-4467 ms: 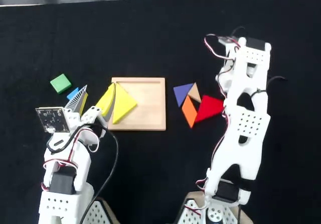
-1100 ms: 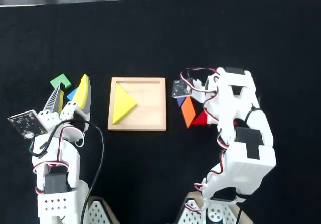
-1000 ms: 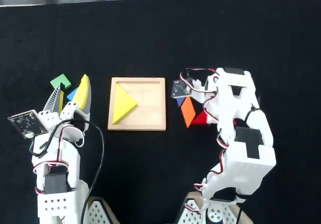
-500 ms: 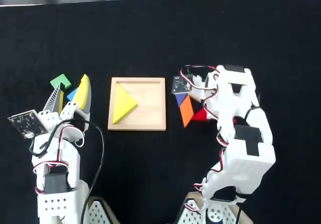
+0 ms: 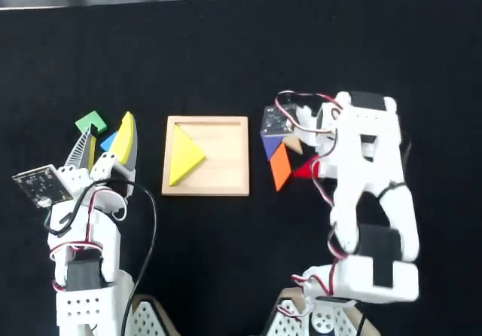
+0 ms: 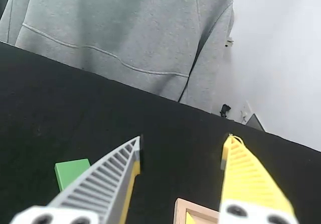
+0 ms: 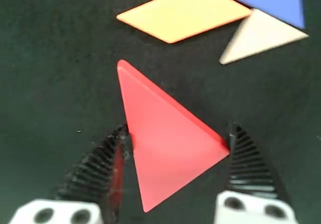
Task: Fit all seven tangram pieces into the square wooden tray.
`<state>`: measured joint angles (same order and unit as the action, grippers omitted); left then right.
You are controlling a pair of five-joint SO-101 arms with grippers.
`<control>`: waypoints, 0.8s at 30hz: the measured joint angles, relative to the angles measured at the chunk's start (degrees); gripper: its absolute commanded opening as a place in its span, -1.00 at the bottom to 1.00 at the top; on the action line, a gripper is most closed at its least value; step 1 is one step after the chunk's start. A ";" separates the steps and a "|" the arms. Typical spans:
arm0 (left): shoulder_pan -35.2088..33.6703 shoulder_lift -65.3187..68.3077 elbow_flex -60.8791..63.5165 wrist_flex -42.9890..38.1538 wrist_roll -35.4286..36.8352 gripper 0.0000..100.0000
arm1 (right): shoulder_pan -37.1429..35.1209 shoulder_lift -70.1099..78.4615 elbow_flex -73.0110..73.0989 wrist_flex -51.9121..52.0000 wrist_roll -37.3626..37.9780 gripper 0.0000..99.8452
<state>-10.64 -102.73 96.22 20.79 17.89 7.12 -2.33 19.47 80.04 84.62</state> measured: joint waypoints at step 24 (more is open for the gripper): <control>0.00 0.00 0.00 1.58 0.00 -0.47 | -37.01 8.26 -10.73 -4.22 -25.05 -0.57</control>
<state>-10.64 -102.73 96.22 22.37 17.89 -29.89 5.93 8.75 75.82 59.56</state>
